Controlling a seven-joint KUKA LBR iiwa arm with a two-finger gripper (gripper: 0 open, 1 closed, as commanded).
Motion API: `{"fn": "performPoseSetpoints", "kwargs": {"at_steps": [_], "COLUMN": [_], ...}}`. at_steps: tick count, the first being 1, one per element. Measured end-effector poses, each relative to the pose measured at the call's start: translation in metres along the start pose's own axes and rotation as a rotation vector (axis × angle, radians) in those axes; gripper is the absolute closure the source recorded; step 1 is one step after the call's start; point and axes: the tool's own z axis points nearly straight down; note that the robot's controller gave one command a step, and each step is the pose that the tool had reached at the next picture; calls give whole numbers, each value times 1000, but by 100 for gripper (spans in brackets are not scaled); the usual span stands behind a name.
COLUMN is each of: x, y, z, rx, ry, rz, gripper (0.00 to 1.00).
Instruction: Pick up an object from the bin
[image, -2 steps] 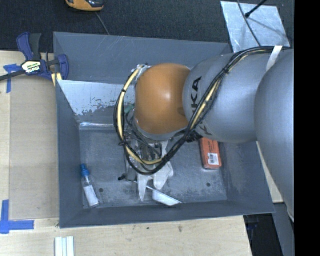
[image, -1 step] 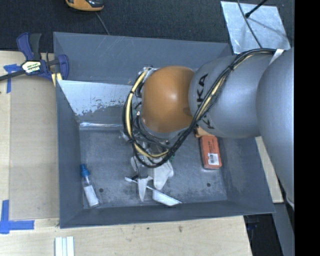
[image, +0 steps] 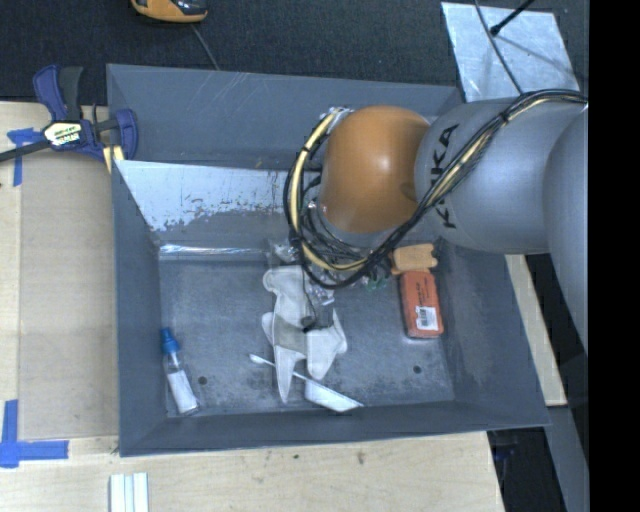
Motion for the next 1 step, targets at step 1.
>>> {"fn": "performPoseSetpoints", "kwargs": {"at_steps": [1], "x": [-13], "y": [-8], "z": [-18], "rx": [1], "ry": [0], "rz": [-145], "gripper": [0]}}
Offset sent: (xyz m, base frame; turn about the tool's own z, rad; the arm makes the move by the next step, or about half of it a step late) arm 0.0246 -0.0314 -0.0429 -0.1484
